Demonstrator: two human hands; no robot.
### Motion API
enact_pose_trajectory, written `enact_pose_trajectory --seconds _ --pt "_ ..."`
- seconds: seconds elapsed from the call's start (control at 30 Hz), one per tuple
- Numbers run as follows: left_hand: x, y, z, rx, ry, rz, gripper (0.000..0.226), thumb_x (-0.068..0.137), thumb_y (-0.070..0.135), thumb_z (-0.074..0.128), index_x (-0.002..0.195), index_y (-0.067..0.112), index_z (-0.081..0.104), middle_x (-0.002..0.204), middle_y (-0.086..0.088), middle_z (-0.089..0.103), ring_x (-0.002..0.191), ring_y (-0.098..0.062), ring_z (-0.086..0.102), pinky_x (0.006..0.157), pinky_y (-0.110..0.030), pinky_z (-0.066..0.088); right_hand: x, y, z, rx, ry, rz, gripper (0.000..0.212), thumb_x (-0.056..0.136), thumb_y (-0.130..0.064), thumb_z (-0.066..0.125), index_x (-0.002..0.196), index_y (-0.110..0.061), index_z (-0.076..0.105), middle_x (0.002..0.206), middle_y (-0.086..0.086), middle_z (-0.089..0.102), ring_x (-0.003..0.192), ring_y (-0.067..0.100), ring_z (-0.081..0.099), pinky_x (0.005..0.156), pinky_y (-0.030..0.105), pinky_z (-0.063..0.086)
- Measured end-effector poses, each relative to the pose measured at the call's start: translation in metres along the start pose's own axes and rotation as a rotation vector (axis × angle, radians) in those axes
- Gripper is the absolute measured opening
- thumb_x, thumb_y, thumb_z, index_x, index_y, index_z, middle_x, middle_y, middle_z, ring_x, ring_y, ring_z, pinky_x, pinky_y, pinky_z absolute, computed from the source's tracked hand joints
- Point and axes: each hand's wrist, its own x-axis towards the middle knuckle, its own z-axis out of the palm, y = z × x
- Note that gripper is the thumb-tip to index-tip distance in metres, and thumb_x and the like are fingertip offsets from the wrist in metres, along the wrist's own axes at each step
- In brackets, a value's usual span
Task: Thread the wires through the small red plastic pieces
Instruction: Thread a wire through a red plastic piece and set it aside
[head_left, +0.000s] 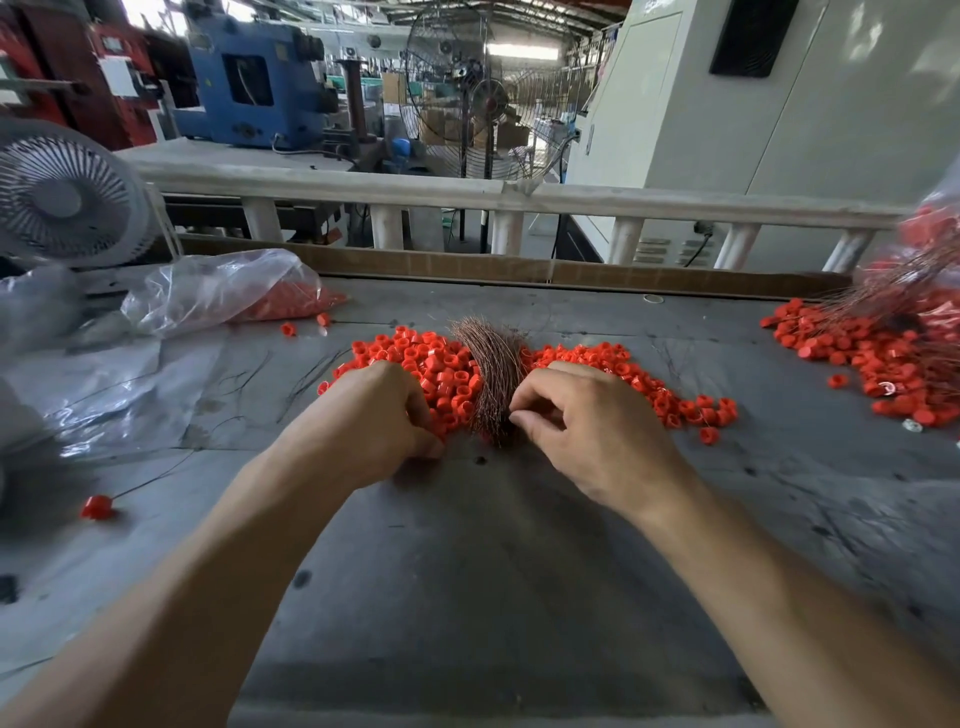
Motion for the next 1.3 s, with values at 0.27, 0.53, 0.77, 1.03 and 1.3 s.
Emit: enact_pose_trajectory --seconds 0.27,0.53,0.77,1.03,1.3 --pt "0.000 0.001 0.009 0.034 0.129 0.037 0.024 0.070 0.035 0.089 0.063 0.026 0.068 0.064 0.011 0.065 0.063 -0.008 0.060 0.054 -0.026 0.045 0.001 0.003 0.003 -0.034 -0.038 -0.021 0.017 0.089 -0.034 0.076 0.104 -0.028 0.070 0.096 -0.014 0.062 0.087 0.004 0.049 0.075 0.025 0.043" --pt "-0.003 0.011 0.011 -0.023 0.209 0.188 0.014 0.081 0.035 0.082 0.077 0.030 0.070 0.071 0.011 0.068 0.063 -0.003 0.059 0.054 -0.025 0.045 0.002 0.000 0.002 0.060 0.080 -0.095 0.005 0.092 -0.023 0.074 0.092 -0.019 0.071 0.091 -0.009 0.063 0.091 0.012 0.058 0.078 0.034 0.051" --pt "-0.012 0.028 0.010 -0.420 0.203 0.439 0.019 0.084 0.020 0.083 0.085 0.034 0.070 0.073 0.021 0.066 0.058 0.001 0.058 0.056 -0.015 0.045 0.003 -0.010 -0.008 0.233 0.274 -0.184 0.007 0.092 -0.019 0.076 0.092 -0.013 0.073 0.096 -0.005 0.061 0.090 0.013 0.060 0.076 0.028 0.050" --pt "-0.018 0.036 0.004 -0.766 0.244 0.460 0.010 0.084 0.011 0.081 0.084 0.020 0.076 0.066 0.003 0.069 0.054 -0.008 0.053 0.051 -0.020 0.044 -0.001 -0.014 -0.009 0.641 0.214 -0.062 0.030 0.101 -0.021 0.059 0.130 -0.015 0.063 0.124 -0.009 0.066 0.113 0.013 0.066 0.083 0.038 0.059" --pt "-0.021 0.043 0.004 -1.098 0.197 0.411 0.012 0.075 0.017 0.078 0.081 0.008 0.073 0.064 -0.008 0.063 0.050 -0.021 0.039 0.045 -0.027 0.032 -0.004 -0.022 -0.008 0.675 0.175 0.008 0.006 0.100 -0.024 0.066 0.096 -0.020 0.069 0.076 -0.006 0.069 0.070 0.014 0.066 0.065 0.039 0.056"
